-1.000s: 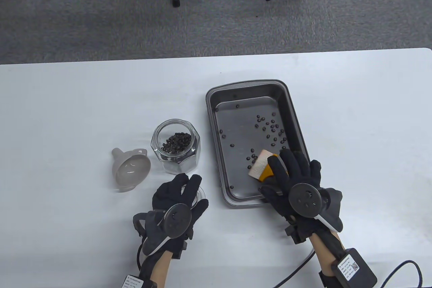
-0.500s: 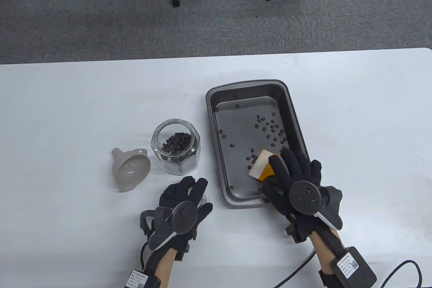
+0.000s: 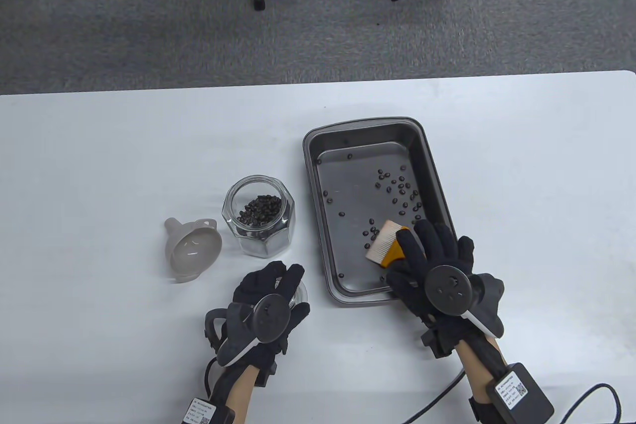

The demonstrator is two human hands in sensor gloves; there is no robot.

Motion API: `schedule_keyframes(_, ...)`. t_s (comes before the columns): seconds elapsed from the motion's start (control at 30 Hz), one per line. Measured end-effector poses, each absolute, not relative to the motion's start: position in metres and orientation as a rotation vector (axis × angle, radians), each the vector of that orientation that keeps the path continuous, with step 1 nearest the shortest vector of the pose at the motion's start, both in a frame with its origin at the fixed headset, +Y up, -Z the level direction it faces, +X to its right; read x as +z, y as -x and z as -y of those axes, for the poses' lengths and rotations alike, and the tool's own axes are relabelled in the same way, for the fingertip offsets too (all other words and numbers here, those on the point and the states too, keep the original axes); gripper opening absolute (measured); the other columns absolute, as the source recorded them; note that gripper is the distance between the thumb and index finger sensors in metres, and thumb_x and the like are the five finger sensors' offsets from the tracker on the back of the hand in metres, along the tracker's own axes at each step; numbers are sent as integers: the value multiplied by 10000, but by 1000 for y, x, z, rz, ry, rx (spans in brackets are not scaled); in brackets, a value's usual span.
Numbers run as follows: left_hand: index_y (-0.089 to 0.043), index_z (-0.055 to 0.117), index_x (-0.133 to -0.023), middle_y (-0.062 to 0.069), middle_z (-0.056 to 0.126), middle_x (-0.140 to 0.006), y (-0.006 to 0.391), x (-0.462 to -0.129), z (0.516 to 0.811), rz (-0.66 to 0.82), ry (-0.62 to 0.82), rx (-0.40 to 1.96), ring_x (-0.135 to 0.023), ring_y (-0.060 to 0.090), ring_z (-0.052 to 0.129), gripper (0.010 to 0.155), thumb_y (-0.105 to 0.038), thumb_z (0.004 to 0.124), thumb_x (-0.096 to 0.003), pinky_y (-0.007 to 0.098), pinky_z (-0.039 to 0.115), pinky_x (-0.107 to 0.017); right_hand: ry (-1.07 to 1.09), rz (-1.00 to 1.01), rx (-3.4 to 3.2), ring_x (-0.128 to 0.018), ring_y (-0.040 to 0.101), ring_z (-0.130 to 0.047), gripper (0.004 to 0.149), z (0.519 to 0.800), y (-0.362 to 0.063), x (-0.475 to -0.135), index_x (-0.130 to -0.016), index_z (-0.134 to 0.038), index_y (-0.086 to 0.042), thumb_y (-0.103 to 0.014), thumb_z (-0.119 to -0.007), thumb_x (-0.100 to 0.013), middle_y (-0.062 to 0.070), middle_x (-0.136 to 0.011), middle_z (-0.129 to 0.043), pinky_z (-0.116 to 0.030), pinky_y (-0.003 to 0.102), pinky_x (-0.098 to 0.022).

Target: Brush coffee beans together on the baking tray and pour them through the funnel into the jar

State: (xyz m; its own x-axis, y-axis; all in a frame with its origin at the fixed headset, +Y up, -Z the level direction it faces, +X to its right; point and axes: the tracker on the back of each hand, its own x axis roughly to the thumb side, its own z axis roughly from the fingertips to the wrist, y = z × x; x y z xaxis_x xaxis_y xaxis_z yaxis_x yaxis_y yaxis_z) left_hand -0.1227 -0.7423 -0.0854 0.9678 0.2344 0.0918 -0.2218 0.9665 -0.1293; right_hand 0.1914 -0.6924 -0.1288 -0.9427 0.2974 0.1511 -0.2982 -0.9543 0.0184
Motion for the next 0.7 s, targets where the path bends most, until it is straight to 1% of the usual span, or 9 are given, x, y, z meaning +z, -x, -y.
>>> schedule_keyframes(0.1,-478,529,-1066,-73,559,-1167,123,-86,743,105,120,234,-996,294,657,767,-645,890,-411,511,619,-781,-216,5,2829,-1087,375,-497,761,692,-192,-129,-1046,-560,-360,-666,-812,-398,59,-1176,-523,-341,676,-743)
schedule_keyframes(0.17,-476,509,-1074,-73,558,-1171,124,-85,742,102,121,236,-1003,293,657,783,-677,874,-410,512,615,-785,-216,8,2829,-1087,375,-497,762,693,-192,-129,-1047,-558,-360,-666,-812,-397,59,-1177,-522,-341,676,-743)
schedule_keyframes(0.27,-476,514,-1077,-55,578,-1174,128,-83,741,111,101,277,-1018,326,651,823,-728,866,-377,522,613,-782,-214,8,2828,-1088,374,-495,763,693,-193,-130,-1048,-558,-358,-666,-812,-398,58,-1177,-521,-340,676,-743)
schedule_keyframes(0.37,-483,541,-1069,-61,591,-1178,134,-82,738,116,105,286,-1038,315,631,813,-747,856,-368,524,609,-783,-211,6,2831,-1087,373,-498,760,693,-193,-130,-1046,-560,-361,-668,-811,-397,58,-1177,-523,-341,675,-743)
schedule_keyframes(0.47,-476,578,-1059,-58,615,-1168,144,-80,730,111,75,337,-1038,306,635,794,-750,855,-367,523,612,-780,-210,3,2836,-1087,372,-497,762,693,-193,-130,-1047,-559,-360,-667,-812,-397,59,-1176,-523,-342,674,-743)
schedule_keyframes(0.7,-473,629,-1040,-64,660,-1147,181,-77,711,20,-16,482,-1019,291,671,750,-741,854,-377,513,626,-775,-210,2,2846,-1085,368,-506,757,694,-192,-131,-1045,-565,-357,-666,-812,-400,59,-1172,-531,-346,672,-742)
